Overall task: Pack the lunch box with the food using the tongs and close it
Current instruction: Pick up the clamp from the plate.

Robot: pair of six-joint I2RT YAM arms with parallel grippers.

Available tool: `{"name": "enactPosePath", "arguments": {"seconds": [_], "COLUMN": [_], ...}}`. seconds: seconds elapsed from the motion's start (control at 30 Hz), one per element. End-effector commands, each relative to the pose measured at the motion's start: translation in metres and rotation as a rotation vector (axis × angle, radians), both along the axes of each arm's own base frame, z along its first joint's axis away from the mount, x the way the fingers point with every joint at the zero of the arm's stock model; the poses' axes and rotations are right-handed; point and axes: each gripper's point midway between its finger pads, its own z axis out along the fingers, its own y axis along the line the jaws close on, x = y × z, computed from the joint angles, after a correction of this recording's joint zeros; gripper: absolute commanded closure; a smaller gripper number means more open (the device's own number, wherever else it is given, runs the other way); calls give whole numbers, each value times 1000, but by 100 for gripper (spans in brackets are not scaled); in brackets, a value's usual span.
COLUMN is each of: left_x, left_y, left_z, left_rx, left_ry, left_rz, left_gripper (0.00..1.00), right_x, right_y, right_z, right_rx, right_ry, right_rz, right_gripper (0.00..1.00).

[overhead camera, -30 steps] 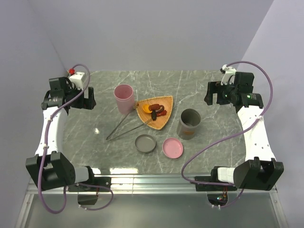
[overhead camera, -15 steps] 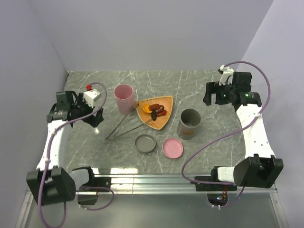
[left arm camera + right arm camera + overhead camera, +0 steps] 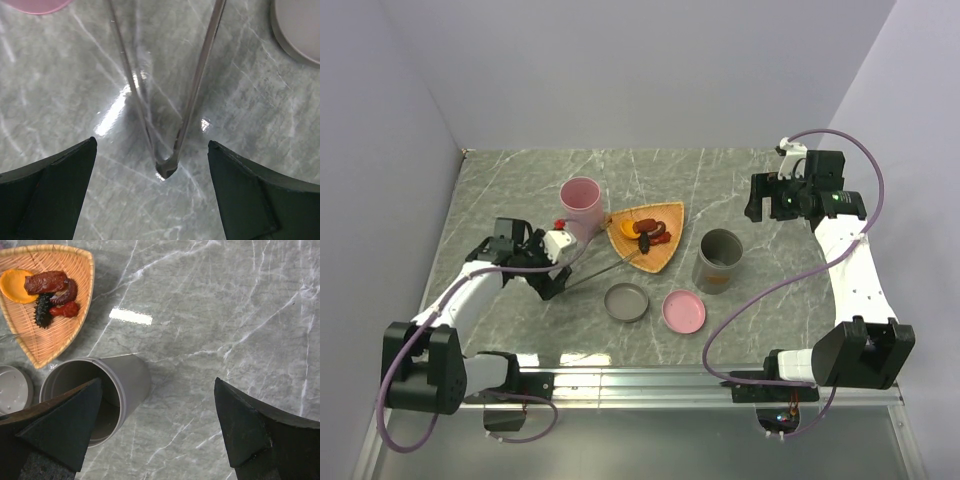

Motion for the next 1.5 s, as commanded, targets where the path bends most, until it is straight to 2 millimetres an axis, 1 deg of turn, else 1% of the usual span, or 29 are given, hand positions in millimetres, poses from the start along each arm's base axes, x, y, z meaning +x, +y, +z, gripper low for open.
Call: {"name": "enactPosePath", "arguments": {"seconds": [0.0, 0.1, 0.2, 0.33, 0.47, 0.5, 0.53, 0.63, 0.8, 0.9, 0.93, 1.0, 1.1, 1.47], "left_x": [13, 9, 5, 7, 16, 22, 24, 28, 29, 28, 26, 28, 26, 35], "left_y": [-3, -8, -13, -16, -16, -15, -16, -22, -32, -38, -40, -42, -45, -52], "left_z": [-5, -12, -15, -23, -26, -25, -27, -28, -29, -34, -38, -40, -46, -52], "left_rx": [34, 38, 50, 74, 93, 98, 102, 92, 66, 58, 61, 58, 66, 65], "left_ry": [-57, -36, -39, -38, -51, -70, -73, -89, -102, -87, -77, -80, -65, -42], "left_rz": [-2, -9, -18, -8, 27, 50, 54, 55, 48, 42, 40, 44, 18, 26], "left_gripper": [1, 1, 1, 1, 1, 1, 1, 1, 0, 2, 2, 3, 1, 0], "right_x": [3, 2, 3, 3, 3, 3, 3, 4, 4, 4, 4, 3, 3, 4], "right_y": [3, 2, 1, 2, 1, 1, 1, 1, -1, -2, -2, -1, -2, -3], "right_z": [4, 3, 2, 2, 3, 3, 2, 2, 1, 0, -1, -2, -3, -1], "right_rx": [-1, -7, -10, -5, -4, -5, -6, -8, -15, -19, -19, -18, -19, -25], "right_ry": [-25, -21, -21, -20, -23, -21, -20, -21, -21, -20, -18, -18, -15, -20], "right_rz": [4, 3, 1, 1, -1, -2, -2, -4, -8, -12, -12, -11, -12, -17], "right_gripper": [0, 0, 0, 0, 0, 0, 0, 0, 0, 0, 0, 0, 0, 0]}}
